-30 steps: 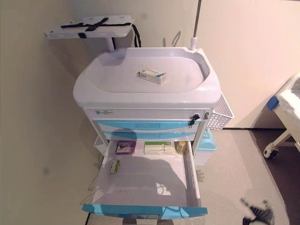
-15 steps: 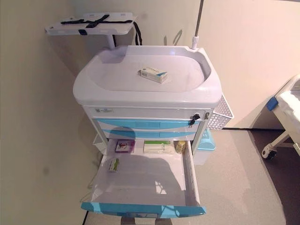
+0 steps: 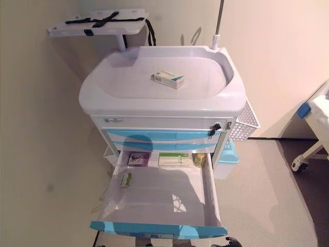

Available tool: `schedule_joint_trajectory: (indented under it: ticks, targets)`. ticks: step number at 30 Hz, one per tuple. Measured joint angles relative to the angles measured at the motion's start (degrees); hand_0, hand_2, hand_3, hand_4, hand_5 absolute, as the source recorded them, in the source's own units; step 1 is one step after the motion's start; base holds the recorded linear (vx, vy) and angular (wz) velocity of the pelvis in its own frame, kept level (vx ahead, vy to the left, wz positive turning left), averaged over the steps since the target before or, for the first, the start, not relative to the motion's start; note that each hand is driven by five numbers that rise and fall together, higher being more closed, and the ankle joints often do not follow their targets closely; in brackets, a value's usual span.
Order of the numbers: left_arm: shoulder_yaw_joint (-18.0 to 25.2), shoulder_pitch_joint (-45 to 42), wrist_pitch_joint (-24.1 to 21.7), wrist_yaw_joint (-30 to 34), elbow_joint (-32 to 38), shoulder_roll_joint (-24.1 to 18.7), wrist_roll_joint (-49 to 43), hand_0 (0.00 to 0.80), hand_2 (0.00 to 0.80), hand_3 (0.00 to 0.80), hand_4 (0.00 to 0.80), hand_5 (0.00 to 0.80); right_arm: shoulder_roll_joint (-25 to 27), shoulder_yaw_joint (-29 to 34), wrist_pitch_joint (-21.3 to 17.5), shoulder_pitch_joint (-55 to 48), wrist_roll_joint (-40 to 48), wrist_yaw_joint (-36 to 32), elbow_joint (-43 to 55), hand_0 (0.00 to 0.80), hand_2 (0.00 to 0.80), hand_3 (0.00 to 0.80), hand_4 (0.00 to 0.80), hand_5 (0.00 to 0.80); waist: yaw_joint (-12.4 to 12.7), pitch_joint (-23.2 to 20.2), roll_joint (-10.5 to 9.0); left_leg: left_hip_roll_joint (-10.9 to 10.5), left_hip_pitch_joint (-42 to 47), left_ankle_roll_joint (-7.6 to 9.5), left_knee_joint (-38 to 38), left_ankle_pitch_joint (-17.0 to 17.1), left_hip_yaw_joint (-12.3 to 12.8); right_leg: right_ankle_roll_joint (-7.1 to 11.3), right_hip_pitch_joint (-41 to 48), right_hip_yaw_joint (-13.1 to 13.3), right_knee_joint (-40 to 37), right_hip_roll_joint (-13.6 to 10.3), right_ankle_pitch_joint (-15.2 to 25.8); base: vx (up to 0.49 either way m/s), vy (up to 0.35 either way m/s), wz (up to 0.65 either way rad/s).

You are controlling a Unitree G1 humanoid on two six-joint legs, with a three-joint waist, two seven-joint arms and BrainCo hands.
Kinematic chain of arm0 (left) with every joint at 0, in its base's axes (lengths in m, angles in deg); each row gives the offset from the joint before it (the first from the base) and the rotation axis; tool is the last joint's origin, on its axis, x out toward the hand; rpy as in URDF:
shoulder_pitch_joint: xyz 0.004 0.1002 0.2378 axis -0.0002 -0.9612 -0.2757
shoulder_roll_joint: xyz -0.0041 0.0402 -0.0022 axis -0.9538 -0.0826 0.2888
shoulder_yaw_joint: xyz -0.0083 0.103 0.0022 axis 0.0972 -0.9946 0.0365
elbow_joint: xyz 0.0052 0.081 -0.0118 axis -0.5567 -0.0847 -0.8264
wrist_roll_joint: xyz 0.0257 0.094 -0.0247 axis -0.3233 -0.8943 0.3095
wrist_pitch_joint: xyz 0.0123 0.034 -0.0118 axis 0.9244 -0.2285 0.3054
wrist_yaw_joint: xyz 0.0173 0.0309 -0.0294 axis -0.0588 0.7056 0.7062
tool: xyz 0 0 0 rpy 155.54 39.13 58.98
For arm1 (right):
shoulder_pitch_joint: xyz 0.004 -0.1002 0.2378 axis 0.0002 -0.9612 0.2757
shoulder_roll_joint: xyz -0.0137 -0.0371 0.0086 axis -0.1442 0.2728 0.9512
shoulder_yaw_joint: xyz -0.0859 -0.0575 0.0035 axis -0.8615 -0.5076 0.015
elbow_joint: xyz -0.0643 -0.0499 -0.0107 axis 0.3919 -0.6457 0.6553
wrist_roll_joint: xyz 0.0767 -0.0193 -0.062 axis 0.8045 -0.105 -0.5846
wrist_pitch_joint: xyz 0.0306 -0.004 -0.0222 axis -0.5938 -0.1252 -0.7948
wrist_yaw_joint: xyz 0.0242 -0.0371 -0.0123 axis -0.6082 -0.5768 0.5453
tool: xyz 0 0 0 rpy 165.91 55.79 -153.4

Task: Open the drawer and pick up the medicine

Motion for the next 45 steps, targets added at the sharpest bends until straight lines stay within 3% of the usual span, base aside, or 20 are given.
schedule_joint_trajectory:
  ticks: [1, 6, 8, 10, 13, 19, 26, 27, 35, 45]
  targets:
    - [-0.51, 0.51, -0.43, 0.55, 0.68, -0.27, -0.11, 0.000, 0.000, 0.000, 0.000, 0.000, 1.04, -0.18, 0.00, 0.67, -0.55, -0.13, 0.52, 0.000, 0.000, 0.000, 0.000, 0.000, 0.00, 1.08, 1.18, -0.10, -0.85, 0.08, 0.55, 0.06, -0.04, -0.04, -1.09, 0.00, 1.19, -0.05, -0.18, -0.133, 0.046, 0.00]
    - [-2.86, 3.23, -1.04, 2.80, 3.63, -1.61, -0.14, 0.000, 0.000, 0.000, 0.000, 0.000, 3.07, -1.96, 0.00, 3.94, -1.79, -1.20, 0.67, 0.000, 0.000, 0.000, 0.000, 0.000, -0.03, 4.83, 2.11, -0.37, -5.18, 0.22, 3.73, 0.08, -0.41, -0.05, -6.98, -0.18, 8.32, -0.38, -2.51, -0.138, 0.041, 0.02]
    - [-2.82, 3.63, -0.99, 3.38, 5.38, -1.90, 0.02, 0.000, 0.000, 0.000, 0.000, 0.000, 3.26, -2.09, 0.00, 5.11, -2.41, -1.48, 0.66, 0.000, 0.000, 0.000, 0.000, 0.000, 0.11, 6.14, 1.62, -0.86, -7.25, 0.30, 6.05, 0.23, -0.49, -0.10, -9.73, -0.59, 11.80, -0.80, -3.43, -0.162, 0.029, 0.06]
    - [-6.35, 5.65, -1.27, 4.90, 9.08, -4.44, 0.18, 0.000, 0.000, 0.000, 0.000, 0.000, 4.10, -2.10, 0.00, 7.03, -2.86, -1.79, 0.72, 0.000, 0.000, 0.000, 0.000, 0.000, 0.11, 8.77, 1.16, -1.71, -11.07, 0.36, 9.28, -0.34, -1.58, -0.20, -15.01, -0.87, 19.23, -2.08, -6.61, -0.205, 0.023, 0.21]
    - [-8.14, 5.76, -1.39, 6.43, 13.05, -6.42, 0.85, 0.000, 0.000, 0.000, 0.000, 0.000, 4.45, -2.04, 0.00, 7.63, -2.88, -1.97, 0.68, 0.000, 0.000, 0.000, 0.000, 0.000, 0.19, 10.06, 0.80, -2.49, -14.20, 0.43, 11.69, -1.21, -1.66, -0.54, -19.78, -0.75, 25.21, -3.35, -9.31, -0.141, 0.019, 0.13]
    - [-12.29, 6.93, -1.31, 8.04, 20.86, -9.77, 1.93, 0.000, 0.000, 0.000, 0.000, 0.000, 5.19, -2.50, 0.02, 10.18, -2.88, -1.87, 0.76, 0.000, 0.000, 0.000, 0.000, 0.000, 0.22, 11.34, 1.31, -2.67, -22.48, 0.12, 17.23, -1.62, -1.84, -1.40, -28.22, -0.29, 31.25, -3.94, -10.11, -0.120, 0.018, 0.02]
    - [-18.73, 12.67, -0.56, 10.08, 29.92, -11.45, 1.52, 0.000, 0.000, 0.000, 0.000, 0.000, 6.38, -4.03, 0.14, 14.44, -2.73, -1.14, 1.05, 0.000, 0.000, 0.000, 0.000, 0.000, 0.00, 13.85, 1.43, -2.85, -27.73, -0.05, 22.95, -3.20, -2.18, -1.65, -32.90, 0.40, 35.60, -4.21, -11.05, -0.041, 0.021, 0.02]
    - [-20.25, 13.61, -0.22, 10.38, 34.50, -13.28, 1.28, 0.000, 0.000, 0.000, 0.000, 0.000, 6.67, -4.02, 0.14, 15.00, -2.73, -1.10, 1.76, 0.000, 0.000, 0.000, 0.000, 0.000, 0.27, 14.02, 1.46, -2.85, -29.46, 0.07, 24.62, -3.74, -2.05, -1.46, -34.44, 0.71, 36.96, -4.19, -11.26, 0.000, 0.000, 0.00]
    - [-20.31, 18.11, 1.83, 12.36, 42.42, -19.27, 0.66, 0.000, 0.000, 0.000, 0.000, 0.000, 6.76, -3.98, 0.23, 16.17, -2.53, -1.37, 2.49, 0.000, 0.000, 0.000, 0.000, 0.000, 0.22, 14.93, 1.48, -2.60, -32.85, 0.62, 29.12, -5.96, -0.10, -1.19, -38.24, 3.37, 39.12, -3.47, -11.30, -0.008, 0.054, -0.16]
    - [-20.16, 27.03, 3.17, 11.97, 43.66, -20.26, 0.67, 0.000, 0.000, 0.000, 0.000, 0.000, 6.53, -3.99, 0.53, 15.14, -1.52, -3.14, 1.79, 0.000, 0.000, 0.000, 0.000, 0.000, -0.17, 15.61, 0.39, -1.71, -34.68, 1.64, 32.43, -8.44, 3.11, 0.19, -40.42, 6.81, 39.51, -2.36, -10.48, 0.025, 0.049, -0.19]
